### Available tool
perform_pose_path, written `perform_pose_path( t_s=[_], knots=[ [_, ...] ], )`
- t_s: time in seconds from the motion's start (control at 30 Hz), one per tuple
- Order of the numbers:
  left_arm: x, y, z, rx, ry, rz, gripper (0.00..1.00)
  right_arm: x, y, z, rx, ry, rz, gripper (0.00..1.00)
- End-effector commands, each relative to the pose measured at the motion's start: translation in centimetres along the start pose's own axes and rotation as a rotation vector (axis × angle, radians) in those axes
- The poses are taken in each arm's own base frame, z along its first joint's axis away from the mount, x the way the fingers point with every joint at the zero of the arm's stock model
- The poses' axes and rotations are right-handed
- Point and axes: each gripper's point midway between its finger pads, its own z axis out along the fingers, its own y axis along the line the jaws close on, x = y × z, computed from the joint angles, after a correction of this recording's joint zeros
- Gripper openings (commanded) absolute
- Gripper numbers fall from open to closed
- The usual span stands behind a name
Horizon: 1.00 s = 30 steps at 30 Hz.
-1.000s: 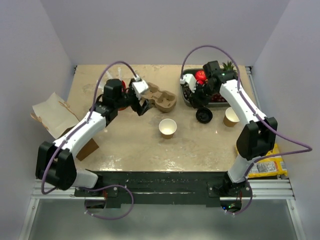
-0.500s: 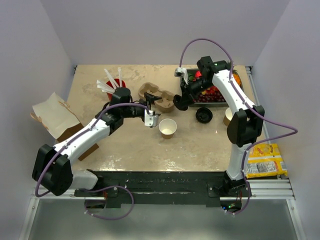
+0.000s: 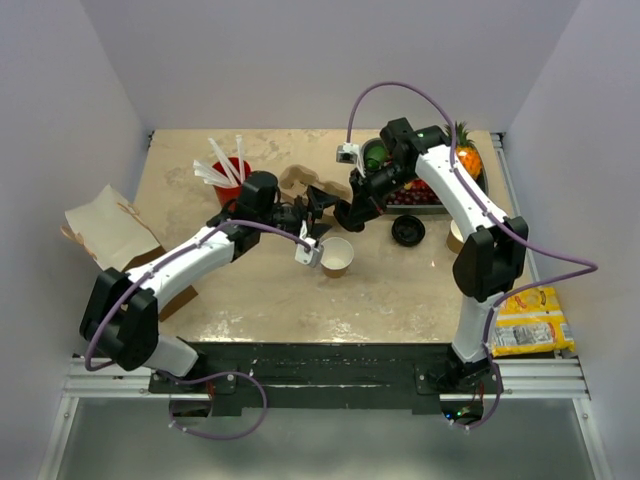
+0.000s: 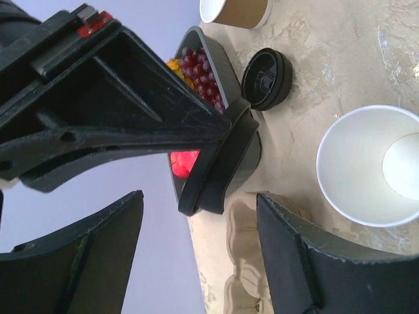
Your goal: Pack the takeout coffee
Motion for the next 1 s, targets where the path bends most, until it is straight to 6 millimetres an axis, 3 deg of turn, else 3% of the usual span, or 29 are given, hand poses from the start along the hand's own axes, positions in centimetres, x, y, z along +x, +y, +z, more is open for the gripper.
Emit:
perform_pose_path(
  t_s=[0.0,0.3,0.43,0.73,0.87,0.93,0.97],
  knots=[
    [-2.4,2.4,0.9,-0.027,-0.101,0.147,0.73,-0.6,2.3,-0.8,-0.020,-0.013,0.012,0.06],
    [-2.4,2.3,2.2,0.002,-0.111,0.195,0.57,-0.6,2.1,-0.3,-0.020,0.003,0.010,0.06],
    [-1.6,0.7,2.8,0.074,-0.092,0.195,0.46,-0.6,2.3,-0.1,-0.026,0.007,0.012,0.06],
    [-1.3,0.1,3.2,0.109,-0.071,0.181,0.34,-0.5,2.3,-0.1,-0.028,0.007,0.018,0.06],
    [-0.9,0.0,2.9,0.114,-0.040,0.146,0.26,-1.2,2.1,-0.4,-0.005,0.000,0.010,0.18],
    [-0.6,-0.2,2.7,0.112,-0.015,0.111,0.23,-2.5,2.0,-1.4,0.034,-0.019,-0.035,0.23],
    [-0.7,0.0,2.5,0.103,-0.006,0.100,0.22,-3.0,1.8,-2.0,0.066,-0.021,-0.054,0.36]
  ],
)
